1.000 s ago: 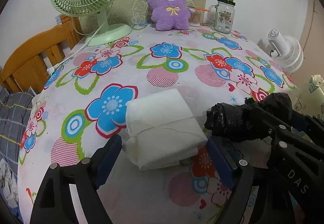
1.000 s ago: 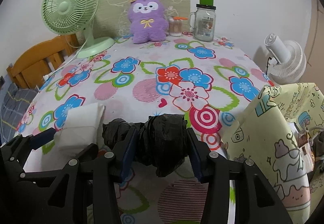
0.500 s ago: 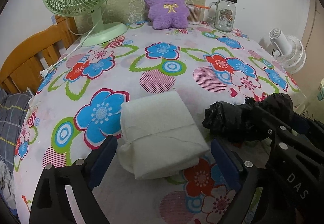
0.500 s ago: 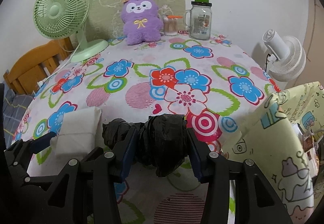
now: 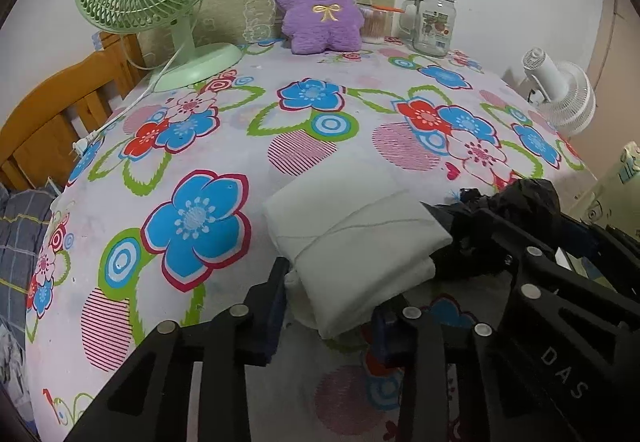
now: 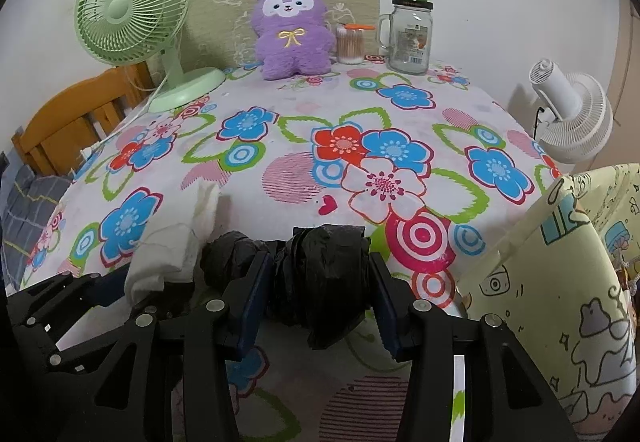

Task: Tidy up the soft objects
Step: 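Grasp the white folded cloth with the left gripper while the right gripper holds the black bundle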

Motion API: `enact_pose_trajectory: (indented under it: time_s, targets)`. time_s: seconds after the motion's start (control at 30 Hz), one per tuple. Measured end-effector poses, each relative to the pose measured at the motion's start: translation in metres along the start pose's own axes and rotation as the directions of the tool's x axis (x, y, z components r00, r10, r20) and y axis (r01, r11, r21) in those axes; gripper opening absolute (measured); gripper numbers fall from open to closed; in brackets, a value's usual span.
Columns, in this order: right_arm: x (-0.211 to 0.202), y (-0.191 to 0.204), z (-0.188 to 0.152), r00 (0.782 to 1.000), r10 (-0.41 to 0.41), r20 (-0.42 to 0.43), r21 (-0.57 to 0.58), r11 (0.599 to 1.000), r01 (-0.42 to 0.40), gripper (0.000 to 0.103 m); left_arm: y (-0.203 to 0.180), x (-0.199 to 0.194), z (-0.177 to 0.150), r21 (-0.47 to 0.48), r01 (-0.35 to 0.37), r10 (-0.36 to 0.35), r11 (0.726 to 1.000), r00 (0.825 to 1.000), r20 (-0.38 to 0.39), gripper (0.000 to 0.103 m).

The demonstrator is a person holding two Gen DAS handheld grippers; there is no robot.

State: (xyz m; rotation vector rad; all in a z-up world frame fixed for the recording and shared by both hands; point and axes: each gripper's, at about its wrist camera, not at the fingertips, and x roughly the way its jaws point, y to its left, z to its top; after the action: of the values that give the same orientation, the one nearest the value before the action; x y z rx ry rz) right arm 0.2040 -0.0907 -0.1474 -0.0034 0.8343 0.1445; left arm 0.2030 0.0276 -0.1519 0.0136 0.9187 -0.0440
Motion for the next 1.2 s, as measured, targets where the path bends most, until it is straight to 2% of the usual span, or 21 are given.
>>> enact_pose_trajectory:
  time_s: [0.83, 1.2]
  targets:
    - [-0.061, 0.007, -0.020, 0.997, 0.008, 0.076, -0.023, 1.000, -0.006, 0.052, 0.001, -0.066, -0.029, -0.023, 0.003, 0.000, 1.000, 0.995, 0.098, 0.032]
    - [-0.091, 0.007, -0.033, 0.994, 0.007, 0.110, -0.030, 1.000, -0.003, 0.052, -0.005, -0.091, -0.042, -0.022, 0.020, -0.017, 1.000, 0.991, 0.130, 0.017]
